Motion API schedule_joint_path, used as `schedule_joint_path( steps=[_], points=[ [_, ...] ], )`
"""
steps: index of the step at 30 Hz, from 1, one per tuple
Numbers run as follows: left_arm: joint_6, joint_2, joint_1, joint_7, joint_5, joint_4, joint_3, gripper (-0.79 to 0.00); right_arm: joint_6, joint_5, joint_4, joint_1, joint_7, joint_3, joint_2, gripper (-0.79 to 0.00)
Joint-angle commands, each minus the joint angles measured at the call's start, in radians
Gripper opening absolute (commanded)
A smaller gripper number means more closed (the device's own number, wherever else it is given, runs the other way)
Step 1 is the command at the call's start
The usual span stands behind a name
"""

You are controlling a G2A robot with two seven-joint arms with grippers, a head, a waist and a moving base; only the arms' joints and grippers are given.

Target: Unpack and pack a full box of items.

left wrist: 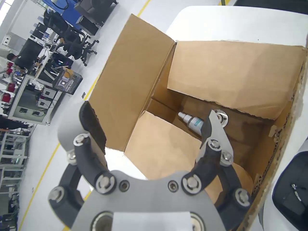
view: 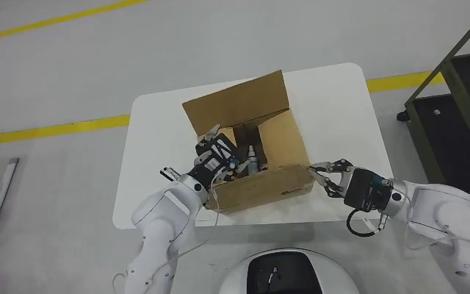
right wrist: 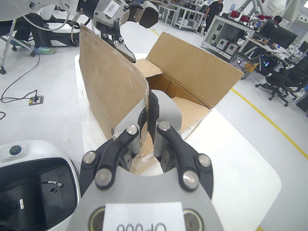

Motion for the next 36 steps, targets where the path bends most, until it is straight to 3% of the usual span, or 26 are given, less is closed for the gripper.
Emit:
schedule_joint_path(
  steps=[1,2,5,6,7,8,10,13,14,19,26,31,36],
  points=[
    [-0.025,0.002,0.001,-0.008,0.003,-0.007,0.006,0.000,0.003,-0.002,0.000,-0.002,-0.001,0.000,0.000,-0.742],
    [-0.041,0.004,0.001,-0.014,0.008,-0.010,0.010,0.000,0.007,0.000,0.000,-0.004,-0.004,0.002,0.000,-0.566],
    [-0.072,0.007,0.004,-0.023,0.010,-0.020,0.017,0.000,0.019,0.019,-0.001,-0.011,-0.008,0.012,0.001,-0.403],
    [-0.078,0.008,0.005,-0.024,0.009,-0.025,0.019,0.000,0.024,0.038,-0.001,-0.015,-0.015,0.017,0.001,-0.268],
    [-0.085,0.009,0.006,-0.024,0.008,-0.030,0.020,0.000,0.020,0.056,-0.006,-0.018,-0.020,0.023,0.001,-0.083],
    [-0.092,0.010,0.007,-0.025,0.007,-0.034,0.022,0.000,0.015,0.080,-0.010,-0.020,-0.027,0.033,0.001,-0.154],
    [-0.101,0.012,0.009,-0.025,0.002,-0.043,0.023,0.000,0.018,0.124,-0.021,-0.024,-0.041,0.064,0.003,-0.382],
    [-0.114,0.014,0.017,-0.024,-0.011,-0.056,0.025,0.000,0.031,0.222,-0.029,-0.033,-0.049,0.111,0.004,-0.489],
    [-0.118,0.015,0.022,-0.020,-0.028,-0.060,0.026,0.000,0.029,0.258,-0.029,-0.033,-0.041,0.125,0.004,-0.785],
    [-0.145,0.019,0.057,-0.017,-0.092,-0.087,0.030,0.000,0.058,0.459,0.000,-0.007,0.108,0.135,0.009,-0.785],
    [-0.165,0.027,0.119,-0.004,-0.174,-0.118,0.033,0.000,0.086,0.623,0.046,0.048,0.370,0.019,0.012,-0.785],
    [-0.170,0.035,0.151,-0.008,-0.195,-0.136,0.012,0.000,0.032,0.637,0.087,0.056,0.440,-0.059,0.012,-0.785],
    [-0.057,0.040,0.169,0.021,-0.204,-0.140,-0.070,0.000,-0.058,0.673,0.131,0.045,0.465,-0.107,0.015,-0.785]
  ],
)
